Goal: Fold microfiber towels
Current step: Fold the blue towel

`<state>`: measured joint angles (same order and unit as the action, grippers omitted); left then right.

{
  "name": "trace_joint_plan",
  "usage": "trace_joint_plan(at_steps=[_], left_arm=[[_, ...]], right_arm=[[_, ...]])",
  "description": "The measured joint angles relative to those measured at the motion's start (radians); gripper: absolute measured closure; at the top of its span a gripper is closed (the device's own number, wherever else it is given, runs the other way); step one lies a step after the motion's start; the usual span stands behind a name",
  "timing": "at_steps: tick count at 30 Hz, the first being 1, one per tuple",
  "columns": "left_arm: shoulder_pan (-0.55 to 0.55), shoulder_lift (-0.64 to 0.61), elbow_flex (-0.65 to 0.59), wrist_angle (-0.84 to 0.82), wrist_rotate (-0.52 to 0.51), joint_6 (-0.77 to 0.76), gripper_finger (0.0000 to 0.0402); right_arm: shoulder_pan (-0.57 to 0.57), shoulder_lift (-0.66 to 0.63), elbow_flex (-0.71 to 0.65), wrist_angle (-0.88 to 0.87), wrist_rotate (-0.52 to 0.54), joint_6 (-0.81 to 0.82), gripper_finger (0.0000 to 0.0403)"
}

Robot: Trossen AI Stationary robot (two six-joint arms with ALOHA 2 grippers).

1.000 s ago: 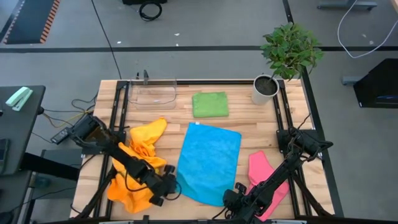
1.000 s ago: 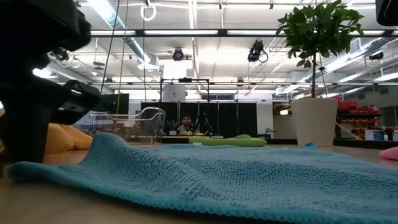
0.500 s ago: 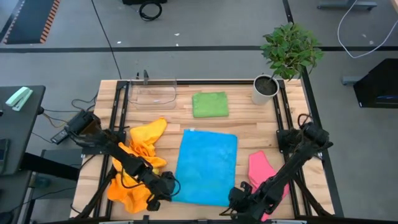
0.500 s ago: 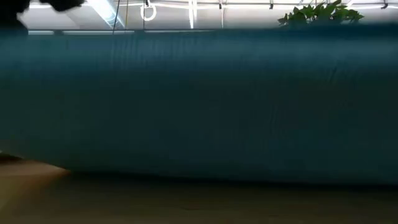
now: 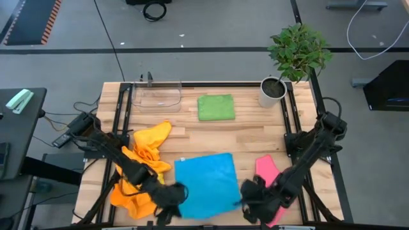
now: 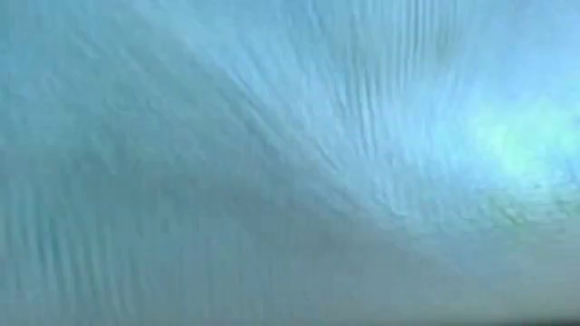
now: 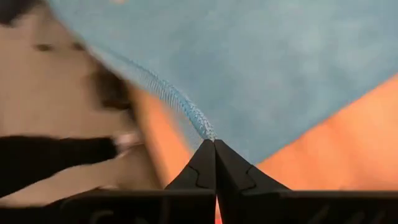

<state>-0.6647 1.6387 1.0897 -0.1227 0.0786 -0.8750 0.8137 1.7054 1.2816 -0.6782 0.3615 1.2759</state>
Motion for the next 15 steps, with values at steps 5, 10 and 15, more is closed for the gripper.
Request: trace_joint_plan(at_steps=[5,10,15], left_arm=[[0.112,0.001,-0.036,-0.206,-0.033,0.059,0.0399],[0.195,0.001,-0.129,-0.233,0.035,0.146,0.0400],[0.234,-0.056,-0.177,-0.235,0.073,0.274,0.0400]], right_arm=[[-0.160,0.002,-0.050,-0.036,-0.050,-0.131,0.0402],[-0.349,-0.001,-0.150,0.031,-0.091,-0.245,0.0402],[-0.480,-0.002,-0.198,0.117,-0.186,-0.337,0.0402]])
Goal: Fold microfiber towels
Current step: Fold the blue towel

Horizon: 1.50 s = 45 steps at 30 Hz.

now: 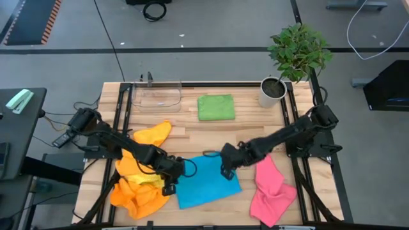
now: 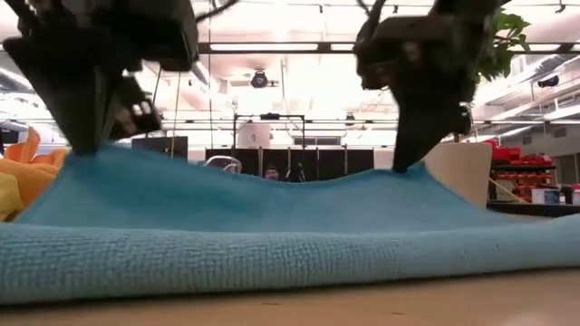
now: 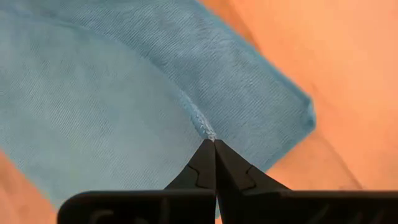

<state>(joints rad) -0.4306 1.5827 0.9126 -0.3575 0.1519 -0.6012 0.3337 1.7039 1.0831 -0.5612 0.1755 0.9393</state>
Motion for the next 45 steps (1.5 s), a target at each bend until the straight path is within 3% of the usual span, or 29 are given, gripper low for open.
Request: trace_joint_plan(at_steps=[6,12,20,31,45], left_arm=[[0.090,-0.103,-0.023,-0.031,0.000,0.091,0.0401],[0.171,-0.089,-0.023,-0.053,-0.005,0.111,0.0401],[0.180,-0.031,-0.024,-0.078,-0.005,0.082,0.0401],[0.188,-0.054,-0.021,-0.104,-0.005,0.062,0.0400],[0.250,-0.049,-0.023,-0.138,-0.016,0.082,0.0392]], right_arm=[[-0.053,-0.004,0.001,-0.012,-0.022,-0.031,0.0402],[-0.092,-0.004,0.002,-0.038,-0.025,-0.075,0.0402],[-0.125,-0.004,0.001,-0.061,-0.013,-0.139,0.0402],[-0.089,-0.024,0.001,-0.104,0.035,-0.185,0.0402],[-0.149,-0.032,0.002,-0.116,0.028,-0.240,0.0402]])
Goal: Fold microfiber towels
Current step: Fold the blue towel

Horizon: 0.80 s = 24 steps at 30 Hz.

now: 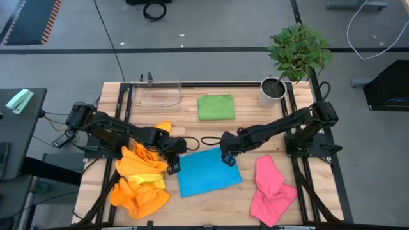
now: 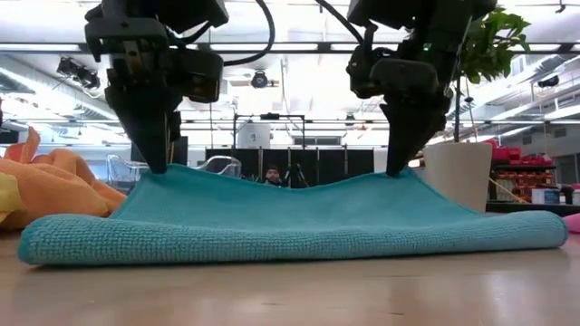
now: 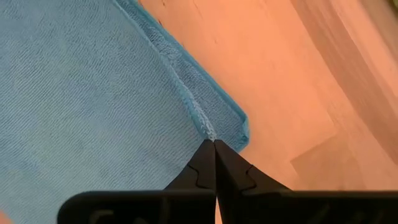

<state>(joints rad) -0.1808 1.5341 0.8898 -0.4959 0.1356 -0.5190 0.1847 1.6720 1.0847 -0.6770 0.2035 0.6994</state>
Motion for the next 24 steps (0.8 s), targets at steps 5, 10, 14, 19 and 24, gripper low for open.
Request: trace_joint_plan(at_steps=[5,10,14,19,24], left_arm=[[0.001,0.000,0.000,-0.019,0.000,-0.001,0.0361],[0.011,0.000,0.000,-0.052,-0.002,-0.007,0.0338],[0.026,0.000,0.000,-0.094,-0.065,-0.020,0.0324],[0.034,-0.010,0.000,-0.082,-0.097,-0.024,0.0318],[-0.030,-0.026,0.000,0.057,-0.065,0.017,0.0339]], right_arm=[[0.000,0.000,0.000,0.022,0.039,-0.029,0.0400],[-0.020,0.000,0.000,0.026,0.051,-0.025,0.0365],[-0.054,0.000,0.000,0.009,0.029,0.004,0.0317],[-0.092,-0.008,0.000,0.002,0.017,0.017,0.0260],[-0.012,-0.068,0.000,0.022,-0.051,0.123,0.0254]])
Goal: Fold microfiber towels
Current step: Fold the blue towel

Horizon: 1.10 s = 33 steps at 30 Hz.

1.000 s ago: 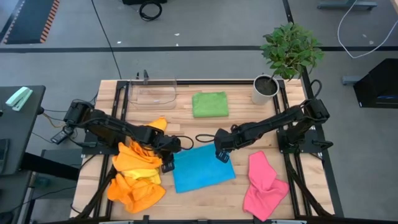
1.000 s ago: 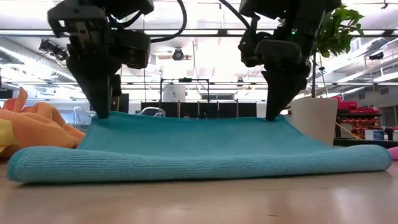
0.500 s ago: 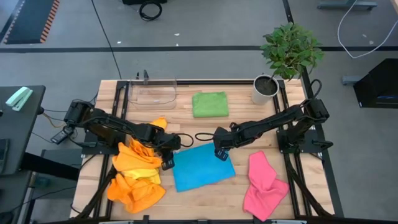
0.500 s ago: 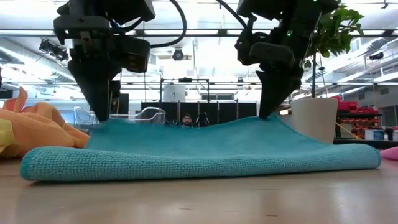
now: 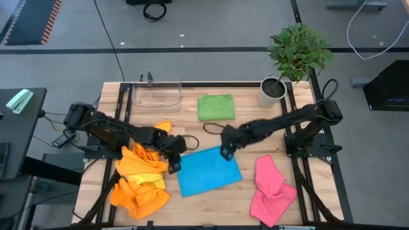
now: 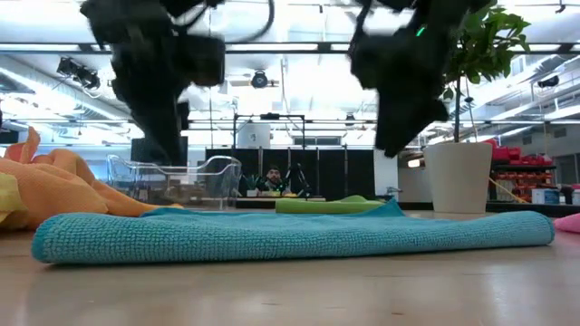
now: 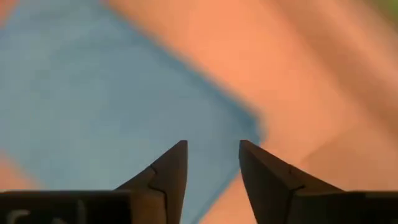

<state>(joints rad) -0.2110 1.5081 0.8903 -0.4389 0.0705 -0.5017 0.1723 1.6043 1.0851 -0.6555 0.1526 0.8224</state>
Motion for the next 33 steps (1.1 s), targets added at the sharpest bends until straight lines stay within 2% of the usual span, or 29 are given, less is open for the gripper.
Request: trace_joint_plan(at_steps=[2,4,6,10,14,18,22,27,30,33], left_arm=[[-0.025,0.020,0.001,0.044,0.001,0.021,0.0363],[-0.031,0.059,0.001,0.063,0.000,0.024,0.0389],[-0.020,0.101,0.000,0.073,-0.007,0.024,0.0392],[0.000,0.176,-0.001,0.073,0.002,0.026,0.0394],[0.007,0.208,-0.001,0.082,0.029,0.042,0.0394],[0.005,0.207,0.000,0.075,0.050,0.036,0.0396],[-0.019,0.207,0.000,0.083,0.091,-0.019,0.0394],[-0.073,0.207,0.000,0.163,0.157,-0.093,0.0391],[-0.074,0.192,0.000,0.190,0.185,-0.096,0.0396],[-0.039,0.140,0.010,0.200,0.171,-0.066,0.0395]], right_arm=[[0.063,0.001,-0.001,0.005,-0.013,0.043,0.0286],[0.112,0.012,-0.022,0.042,-0.023,0.085,0.0342],[0.148,0.023,-0.065,0.114,-0.027,0.131,0.0386],[0.185,0.024,-0.169,0.294,-0.081,0.263,0.0397],[0.211,0.024,-0.256,0.374,-0.115,0.321,0.0400],[0.197,0.025,-0.333,0.383,-0.120,0.317,0.0400],[0.142,0.019,-0.372,0.430,-0.132,0.238,0.0401],[0.006,0.020,-0.361,0.409,-0.079,0.021,0.0402],[-0.119,0.023,-0.305,0.317,-0.069,-0.160,0.0402],[-0.216,0.027,-0.182,0.194,-0.061,-0.300,0.0402]])
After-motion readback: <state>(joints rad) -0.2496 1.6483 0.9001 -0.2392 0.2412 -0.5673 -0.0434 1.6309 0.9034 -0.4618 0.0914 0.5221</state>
